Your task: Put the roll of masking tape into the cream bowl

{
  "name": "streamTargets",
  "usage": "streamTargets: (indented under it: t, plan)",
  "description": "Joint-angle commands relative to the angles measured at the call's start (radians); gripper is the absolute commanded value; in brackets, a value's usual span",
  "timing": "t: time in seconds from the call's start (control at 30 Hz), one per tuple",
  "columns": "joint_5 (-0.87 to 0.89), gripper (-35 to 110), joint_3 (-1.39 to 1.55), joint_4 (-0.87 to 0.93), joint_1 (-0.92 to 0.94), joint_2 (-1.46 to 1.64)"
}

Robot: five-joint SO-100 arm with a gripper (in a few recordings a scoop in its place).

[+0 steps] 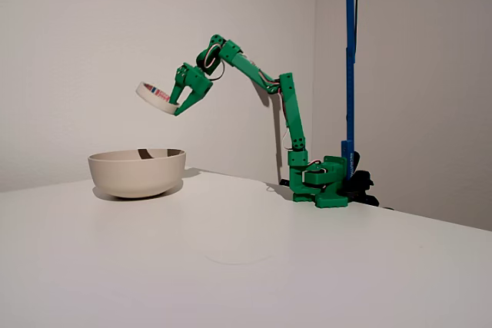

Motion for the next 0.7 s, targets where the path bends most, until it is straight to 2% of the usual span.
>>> streamTargets:
  t: [0.0, 0.17, 0.3, 0.57, 0.6, 0.67]
  plan:
    - [0.017, -8, -0.120, -0.035, 0.041, -0.041]
    - [0.003, -8, -0.147, -0.104, 0.051, -0.195]
    - [0.015, -8, -0.288, -0.066, 0.075, -0.362]
    - [0.002, -8, -0.307, -0.135, 0.114, -0.485]
    - [0.012, -6, -0.310, -0.137, 0.115, -0.486]
    - [0.023, 10, -0.311, -0.135, 0.117, -0.485]
